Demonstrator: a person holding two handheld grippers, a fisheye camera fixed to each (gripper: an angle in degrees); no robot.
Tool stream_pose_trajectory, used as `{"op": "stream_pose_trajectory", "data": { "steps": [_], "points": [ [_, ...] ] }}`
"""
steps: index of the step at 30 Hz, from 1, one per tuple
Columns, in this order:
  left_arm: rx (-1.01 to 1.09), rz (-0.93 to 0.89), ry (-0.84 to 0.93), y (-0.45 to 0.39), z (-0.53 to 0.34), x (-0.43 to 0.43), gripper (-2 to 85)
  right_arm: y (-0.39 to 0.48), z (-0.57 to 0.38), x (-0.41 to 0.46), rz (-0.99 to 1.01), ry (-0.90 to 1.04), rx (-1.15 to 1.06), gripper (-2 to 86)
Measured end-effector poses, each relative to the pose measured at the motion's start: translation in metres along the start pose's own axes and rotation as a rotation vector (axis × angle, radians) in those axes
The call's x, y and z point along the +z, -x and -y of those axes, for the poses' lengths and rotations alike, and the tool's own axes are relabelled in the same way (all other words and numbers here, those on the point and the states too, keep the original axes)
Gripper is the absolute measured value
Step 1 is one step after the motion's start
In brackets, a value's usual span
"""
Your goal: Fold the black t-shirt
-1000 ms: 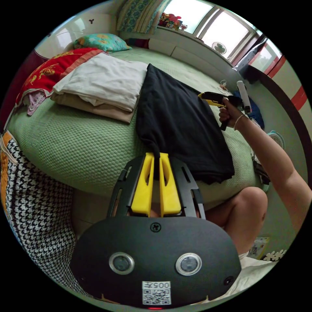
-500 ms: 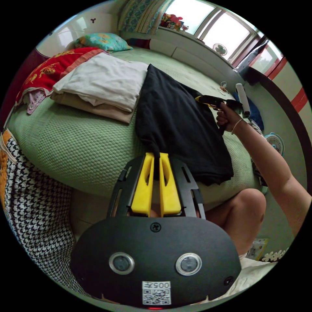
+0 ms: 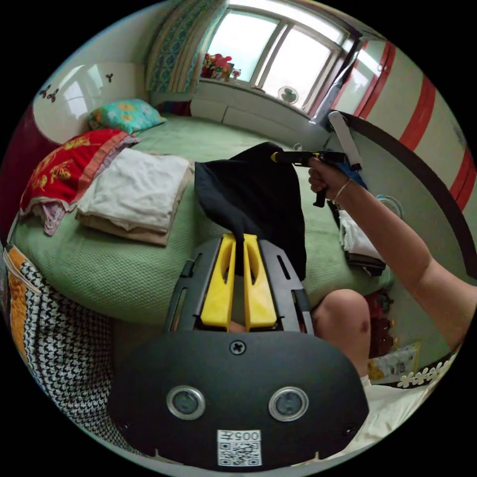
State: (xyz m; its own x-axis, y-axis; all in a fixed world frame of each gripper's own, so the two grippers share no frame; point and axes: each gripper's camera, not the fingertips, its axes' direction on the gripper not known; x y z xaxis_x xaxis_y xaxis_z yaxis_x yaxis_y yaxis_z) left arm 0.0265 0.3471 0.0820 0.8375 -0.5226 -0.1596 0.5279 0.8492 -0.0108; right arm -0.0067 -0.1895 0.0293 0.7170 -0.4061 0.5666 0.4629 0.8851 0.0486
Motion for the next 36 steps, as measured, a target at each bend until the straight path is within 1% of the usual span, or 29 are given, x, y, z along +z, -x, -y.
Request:
{"op": "stream_pose_trajectory", "data": {
  "steps": [5, 7, 11, 17, 21, 23, 24, 25, 26, 27, 28, 29, 30, 31, 32, 34, 36],
  "points": [
    [0.1, -0.048, -0.069, -0.077, 0.008, -0.031, 2.2, -0.029, -0.02, -0.11, -0.089, -0.06, 0.036, -0.3],
    [0.149, -0.11, -0.096, -0.116, 0.013, -0.042, 2.3, -0.044, -0.029, -0.15, -0.122, -0.089, 0.061, -0.1],
    [0.238, -0.176, -0.125, -0.179, 0.023, -0.05, 2.3, -0.086, -0.057, -0.239, -0.199, -0.13, 0.112, 0.0],
    [0.338, -0.307, -0.122, -0.273, 0.042, -0.026, 2.5, -0.145, -0.098, -0.314, -0.358, -0.098, 0.165, 0.0],
    [0.325, -0.371, -0.083, -0.321, 0.052, 0.022, 2.6, -0.18, -0.115, -0.319, -0.441, -0.034, 0.184, 0.1],
    [0.292, -0.389, -0.037, -0.335, 0.055, 0.055, 2.7, -0.207, -0.127, -0.3, -0.506, 0.028, 0.22, 0.4],
    [0.266, -0.415, 0.02, -0.342, 0.055, 0.082, 2.7, -0.215, -0.131, -0.292, -0.526, 0.045, 0.25, 0.7],
    [0.222, -0.441, 0.114, -0.346, 0.053, 0.114, 2.9, -0.232, -0.142, -0.275, -0.56, 0.073, 0.309, 1.3],
    [0.2, -0.45, 0.165, -0.348, 0.051, 0.129, 2.9, -0.246, -0.154, -0.258, -0.6, 0.089, 0.369, 2.4],
    [0.185, -0.439, 0.235, -0.35, 0.046, 0.154, 2.9, -0.253, -0.162, -0.25, -0.618, 0.097, 0.411, 3.0],
    [0.191, -0.415, 0.258, -0.351, 0.042, 0.167, 3.0, -0.266, -0.176, -0.236, -0.626, 0.126, 0.504, 3.2],
    [0.191, -0.421, 0.261, -0.35, 0.04, 0.17, 3.0, -0.274, -0.188, -0.228, -0.603, 0.15, 0.565, 3.5],
    [0.183, -0.454, 0.254, -0.347, 0.039, 0.172, 3.0, -0.276, -0.194, -0.227, -0.579, 0.149, 0.578, 3.6],
    [0.185, -0.477, 0.246, -0.344, 0.04, 0.171, 3.0, -0.274, -0.203, -0.231, -0.519, 0.107, 0.58, 3.8],
    [0.19, -0.48, 0.242, -0.344, 0.041, 0.169, 3.0, -0.266, -0.213, -0.24, -0.443, 0.045, 0.54, 4.2],
    [0.213, -0.486, 0.214, -0.344, 0.043, 0.163, 3.2, -0.247, -0.228, -0.255, -0.335, 0.007, 0.449, 5.6],
    [0.214, -0.483, 0.202, -0.345, 0.043, 0.159, 3.3, -0.224, -0.246, -0.262, -0.264, 0.047, 0.368, 5.4]
  ]
}}
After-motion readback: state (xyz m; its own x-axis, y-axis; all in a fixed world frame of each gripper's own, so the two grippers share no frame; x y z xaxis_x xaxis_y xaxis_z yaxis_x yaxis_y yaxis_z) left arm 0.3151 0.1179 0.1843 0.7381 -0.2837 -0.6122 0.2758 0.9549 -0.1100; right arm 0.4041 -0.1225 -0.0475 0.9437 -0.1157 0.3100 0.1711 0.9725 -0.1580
